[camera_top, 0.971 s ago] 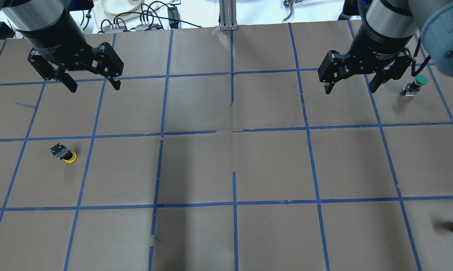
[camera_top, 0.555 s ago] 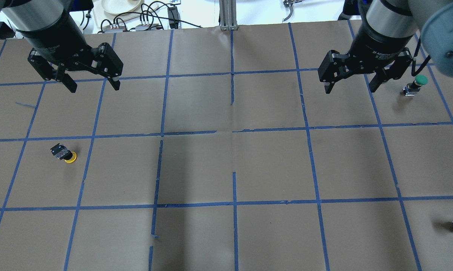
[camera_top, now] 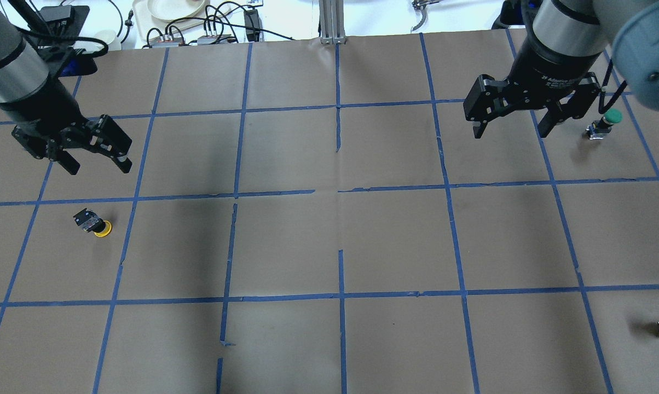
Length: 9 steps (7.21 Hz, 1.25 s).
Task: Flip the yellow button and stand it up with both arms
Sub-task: 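Lower the left gripper onto the lying yellow button and grasp it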
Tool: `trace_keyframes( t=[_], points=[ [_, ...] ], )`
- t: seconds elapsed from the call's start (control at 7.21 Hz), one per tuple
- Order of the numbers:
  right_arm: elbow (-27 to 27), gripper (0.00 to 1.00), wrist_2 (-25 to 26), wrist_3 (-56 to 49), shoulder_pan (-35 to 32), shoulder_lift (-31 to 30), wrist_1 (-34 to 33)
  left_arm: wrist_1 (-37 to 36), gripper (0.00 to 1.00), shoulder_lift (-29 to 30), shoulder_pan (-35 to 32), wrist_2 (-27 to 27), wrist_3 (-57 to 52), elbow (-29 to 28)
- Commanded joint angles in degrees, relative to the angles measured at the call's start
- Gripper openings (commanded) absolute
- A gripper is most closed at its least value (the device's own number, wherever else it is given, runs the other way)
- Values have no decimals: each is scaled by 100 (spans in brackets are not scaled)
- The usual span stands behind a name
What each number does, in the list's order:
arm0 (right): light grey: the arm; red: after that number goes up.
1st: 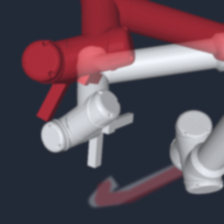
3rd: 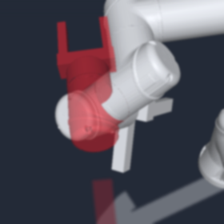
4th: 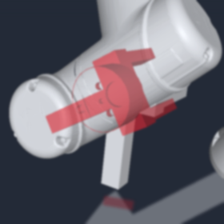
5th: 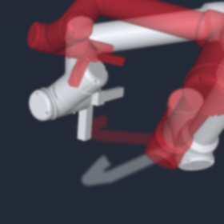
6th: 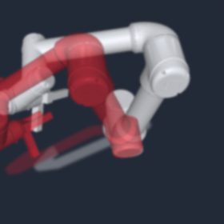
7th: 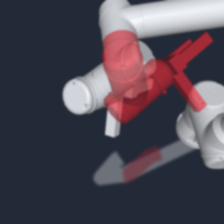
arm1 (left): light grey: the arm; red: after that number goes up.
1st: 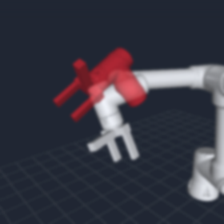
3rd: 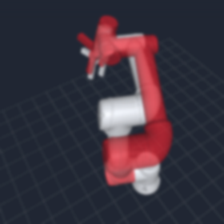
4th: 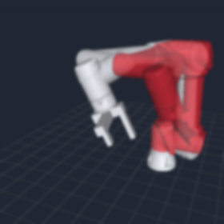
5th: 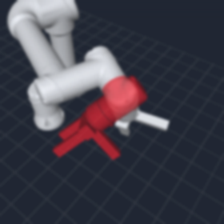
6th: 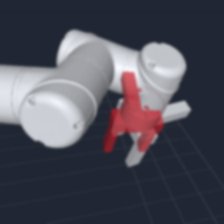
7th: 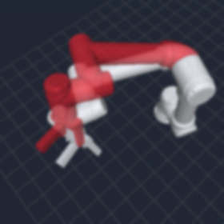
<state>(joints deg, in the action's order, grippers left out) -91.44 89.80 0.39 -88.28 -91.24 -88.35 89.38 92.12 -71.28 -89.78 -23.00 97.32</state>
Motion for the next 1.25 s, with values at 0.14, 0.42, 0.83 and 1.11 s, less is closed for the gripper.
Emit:
trace_keyframes(
  t=[0.14, 0.42, 0.83, 1.11],
  points=[
    [4, 100, -7, 5, -5, 1, 37, -2000, 100, 376, 912, -13, -2000, 1130],
    [-5, 100, -7, 14, -5, 1, 72, -2101, 100, 517, 1019, -13, -3248, 1228],
    [-144, 100, -15, 32, -14, -17, -6, -2707, 99, 913, 1282, -109, -5218, 1377],
    [-172, 100, -7, 67, -14, -26, -15, -2994, 99, 1088, 1380, -118, -5731, 1465]
  ],
)
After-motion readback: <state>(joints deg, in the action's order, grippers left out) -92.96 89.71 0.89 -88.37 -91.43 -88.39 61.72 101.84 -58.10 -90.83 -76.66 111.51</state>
